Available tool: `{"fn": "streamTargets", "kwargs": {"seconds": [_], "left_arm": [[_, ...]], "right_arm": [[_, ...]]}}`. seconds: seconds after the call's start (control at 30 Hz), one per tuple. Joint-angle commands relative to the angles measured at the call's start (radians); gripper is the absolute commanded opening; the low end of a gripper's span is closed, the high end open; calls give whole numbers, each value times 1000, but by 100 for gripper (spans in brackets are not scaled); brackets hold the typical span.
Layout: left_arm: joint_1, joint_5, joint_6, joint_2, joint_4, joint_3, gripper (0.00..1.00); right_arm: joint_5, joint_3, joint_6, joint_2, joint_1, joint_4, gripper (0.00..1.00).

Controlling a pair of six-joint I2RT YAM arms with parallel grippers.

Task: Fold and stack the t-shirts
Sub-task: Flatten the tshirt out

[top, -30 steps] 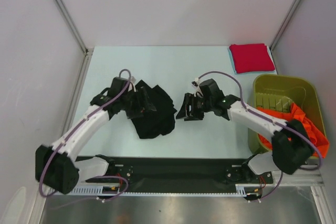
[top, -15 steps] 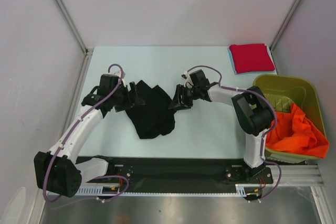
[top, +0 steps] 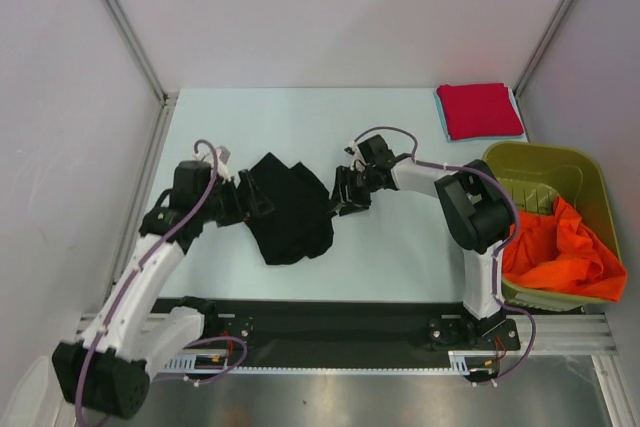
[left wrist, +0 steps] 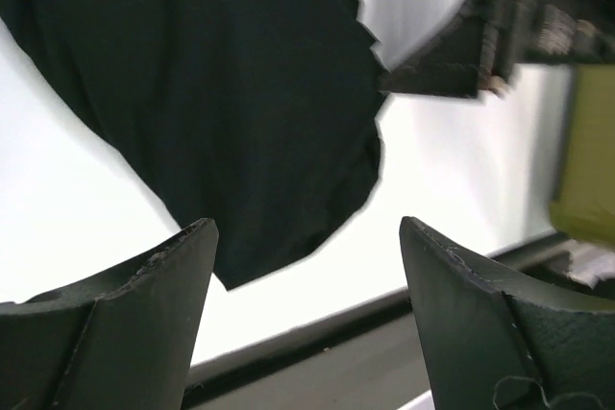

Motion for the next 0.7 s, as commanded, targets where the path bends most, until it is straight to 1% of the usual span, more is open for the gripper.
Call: {"fn": "streamTargets", "kwargs": {"seconds": [0.0,0.03,0.1,0.13,0.2,0.23,0.27,0.3,0.33,0.37,0.4,0.43,0.47,0.5,0.53,0.57,0.6,0.63,0.67], "left_arm": [[-5,81,-79,-159,33,-101,83],[-3,75,-91,-214,24,-108,83],[-3,58,-99,-256,-28,-93,83],[-3,52,-109,-267,-42,-85,83],[-3,47,-125,-293,-69,-64,83],[-3,47,-131,-302,-73,-59,83],[-3,38,-131,-308,-79,-53,83],[-3,30,-126,-308,-83,-39,83],[-3,23,-117,-310,-89,-33,83],[-3,6,-111,-307,-96,-27,83],[-3,1,-105,-299,-97,-16,84],[-2,-5,-96,-295,-99,-13,84],[-2,-6,-94,-288,-96,-8,84],[0,-5,-91,-273,-96,-5,84],[1,-3,-97,-264,-99,7,83],[1,-6,-100,-261,-105,16,83],[1,-12,-105,-264,-106,31,83],[1,-25,-115,-271,-108,36,83],[1,-45,-123,-282,-115,41,84]], "right_arm": [[9,-2,-41,12,9,20,53],[0,-2,-33,21,10,37,46],[-14,5,-23,19,15,60,32],[-13,11,-25,13,15,51,20],[10,12,-21,-34,-2,28,11],[35,13,-25,-57,-11,-2,0],[79,16,-36,-123,-28,-46,0],[204,31,-53,-160,-42,-155,0],[277,41,-99,-209,-77,-215,0],[349,54,-122,-302,-95,-272,0],[453,86,-151,-356,-114,-359,0],[492,114,-186,-401,-150,-395,0],[518,145,-235,-439,-161,-428,0],[515,175,-260,-497,-171,-483,0],[482,247,-281,-510,-172,-501,0],[433,277,-306,-514,-149,-518,0],[349,312,-309,-505,-123,-542,0],[324,347,-309,-496,-87,-539,0],[305,360,-303,-484,20,-527,0]]}}
